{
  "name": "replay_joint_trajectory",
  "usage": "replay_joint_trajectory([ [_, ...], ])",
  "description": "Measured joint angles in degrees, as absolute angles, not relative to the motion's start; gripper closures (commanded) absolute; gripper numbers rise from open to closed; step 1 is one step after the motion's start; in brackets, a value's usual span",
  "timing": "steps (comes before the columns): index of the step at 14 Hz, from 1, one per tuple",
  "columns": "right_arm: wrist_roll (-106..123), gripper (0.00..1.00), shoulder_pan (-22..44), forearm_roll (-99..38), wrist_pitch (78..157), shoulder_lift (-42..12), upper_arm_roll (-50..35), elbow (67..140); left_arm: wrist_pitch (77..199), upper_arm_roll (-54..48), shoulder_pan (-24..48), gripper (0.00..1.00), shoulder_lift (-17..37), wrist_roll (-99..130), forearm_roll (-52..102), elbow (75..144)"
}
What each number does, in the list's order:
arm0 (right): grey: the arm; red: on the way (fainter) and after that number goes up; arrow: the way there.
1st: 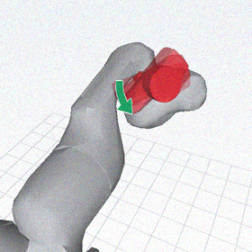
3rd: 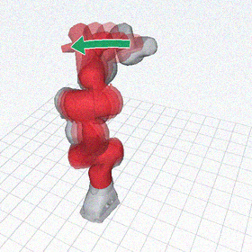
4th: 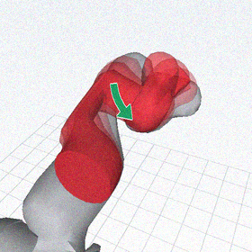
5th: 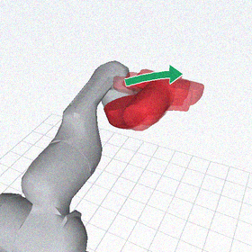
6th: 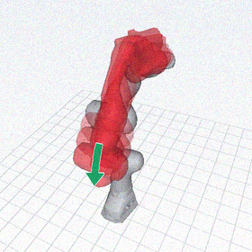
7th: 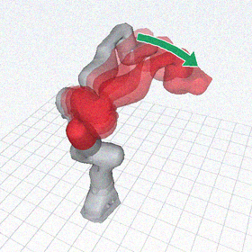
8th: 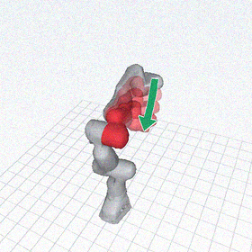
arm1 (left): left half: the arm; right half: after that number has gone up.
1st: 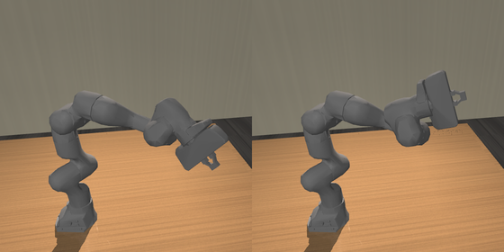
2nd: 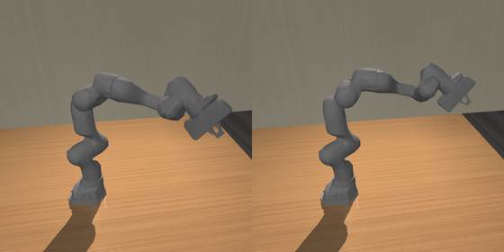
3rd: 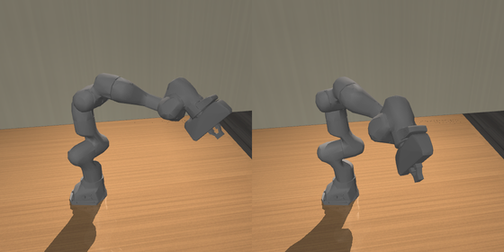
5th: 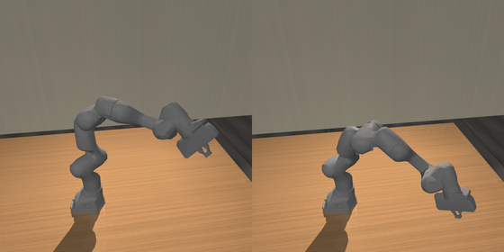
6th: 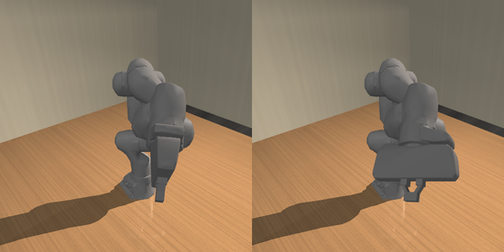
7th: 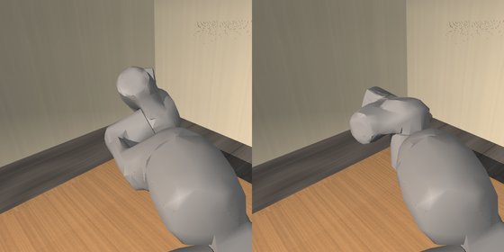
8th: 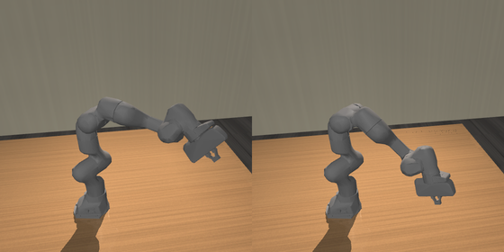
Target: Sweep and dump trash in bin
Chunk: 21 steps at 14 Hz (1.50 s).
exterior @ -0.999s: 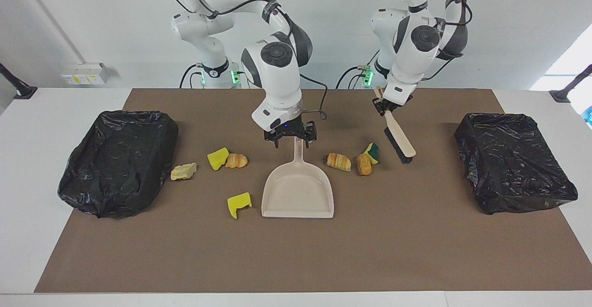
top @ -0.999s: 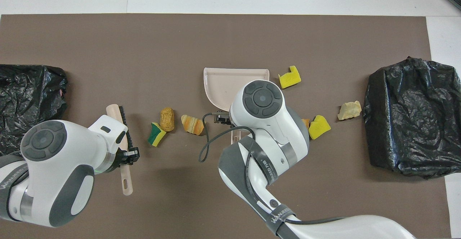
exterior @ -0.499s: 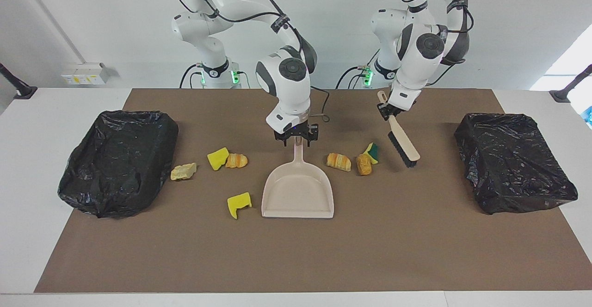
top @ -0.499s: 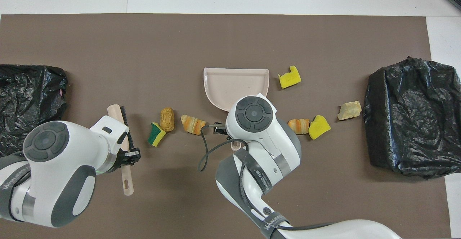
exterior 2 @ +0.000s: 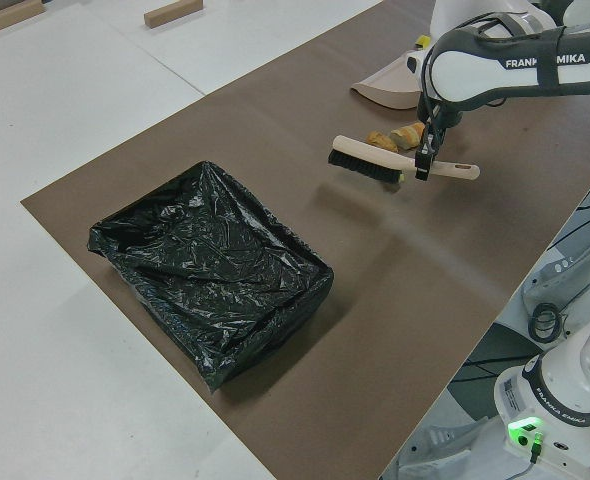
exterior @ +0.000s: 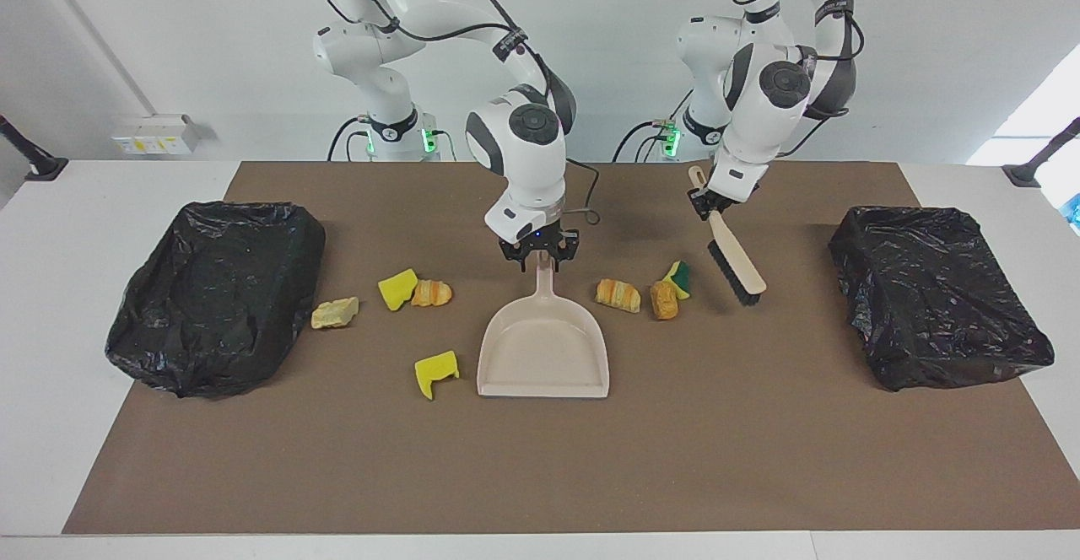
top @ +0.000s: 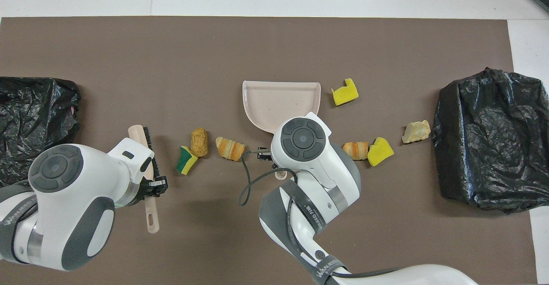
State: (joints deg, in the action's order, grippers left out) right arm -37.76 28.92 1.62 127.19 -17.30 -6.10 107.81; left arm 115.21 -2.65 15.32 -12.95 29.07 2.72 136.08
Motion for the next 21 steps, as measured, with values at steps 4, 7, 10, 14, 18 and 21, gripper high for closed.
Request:
replay_joint_trajectory([
  [4,-36.89,1.00,28.92,1.82,127.24,-17.30,-6.11,107.82,115.24,-2.66,15.32,1.00,-12.88,29.07,2.72,136.13],
  [7,-33.08,1.00,28.86,1.82,124.95,-16.70,-6.05,107.31,115.24,-2.66,15.32,1.00,-12.81,29.07,2.72,136.20],
  [10,-23.08,1.00,28.71,1.60,119.77,-13.97,-5.91,105.44,115.24,-2.66,15.32,1.00,-12.80,29.07,2.72,136.21],
  [14,-4.12,1.00,26.81,1.49,112.66,-11.26,-5.82,104.96,115.28,-2.66,15.32,1.00,-12.80,29.07,2.72,136.21],
  [18,21.69,1.00,21.95,1.48,107.43,-10.35,-5.39,104.93,115.39,-2.66,15.32,1.00,-12.79,29.07,2.72,136.23],
  [21,38.10,1.00,19.21,1.80,106.01,-10.35,-5.23,105.02,115.80,-2.66,15.32,1.00,-12.70,29.08,2.72,136.48],
])
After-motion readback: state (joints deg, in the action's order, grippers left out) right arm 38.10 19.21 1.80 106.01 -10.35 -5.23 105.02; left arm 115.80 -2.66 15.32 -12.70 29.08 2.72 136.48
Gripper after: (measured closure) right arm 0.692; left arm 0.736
